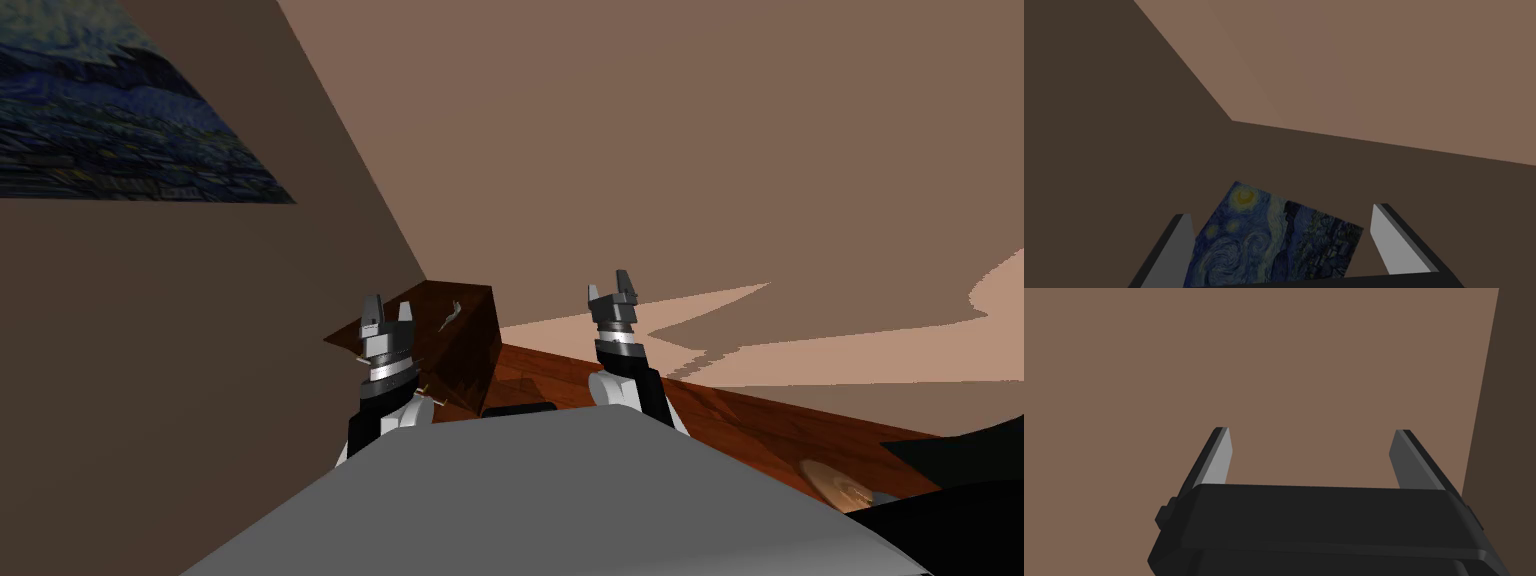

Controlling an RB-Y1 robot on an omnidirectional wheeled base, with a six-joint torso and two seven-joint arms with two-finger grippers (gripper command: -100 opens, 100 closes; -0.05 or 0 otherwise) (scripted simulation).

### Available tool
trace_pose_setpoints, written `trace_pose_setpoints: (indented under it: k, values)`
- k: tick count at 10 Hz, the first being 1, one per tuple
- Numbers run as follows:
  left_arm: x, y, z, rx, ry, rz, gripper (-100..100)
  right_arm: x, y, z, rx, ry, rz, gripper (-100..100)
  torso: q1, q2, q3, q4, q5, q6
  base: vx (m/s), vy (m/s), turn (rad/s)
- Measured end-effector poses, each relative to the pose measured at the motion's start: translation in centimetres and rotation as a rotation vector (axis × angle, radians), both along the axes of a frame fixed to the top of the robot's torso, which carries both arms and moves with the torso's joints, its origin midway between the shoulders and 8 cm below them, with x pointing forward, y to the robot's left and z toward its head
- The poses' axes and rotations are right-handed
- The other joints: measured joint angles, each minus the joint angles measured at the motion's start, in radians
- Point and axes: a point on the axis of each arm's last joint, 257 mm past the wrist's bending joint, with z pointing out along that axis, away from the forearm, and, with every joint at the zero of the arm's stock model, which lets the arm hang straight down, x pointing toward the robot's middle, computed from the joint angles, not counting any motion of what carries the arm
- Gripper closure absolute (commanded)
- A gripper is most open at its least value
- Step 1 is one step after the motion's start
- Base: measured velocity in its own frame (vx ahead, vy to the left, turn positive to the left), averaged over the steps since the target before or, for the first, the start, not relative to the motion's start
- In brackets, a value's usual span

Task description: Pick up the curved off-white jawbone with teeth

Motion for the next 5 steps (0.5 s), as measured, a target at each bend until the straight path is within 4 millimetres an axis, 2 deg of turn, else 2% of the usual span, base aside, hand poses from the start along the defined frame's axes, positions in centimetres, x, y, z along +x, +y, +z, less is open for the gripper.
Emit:
trace_pose_setpoints:
  k: [5]
  values:
    - [2.1,-1.0,-0.3,-0.001,0.068,-0.100,-100,0.0,0.0,0.0,0.000,0.000,0.000,0,-0.002,-0.004,-0.002,-0.001,0.000,0.000,0.043,-0.030,0.033]
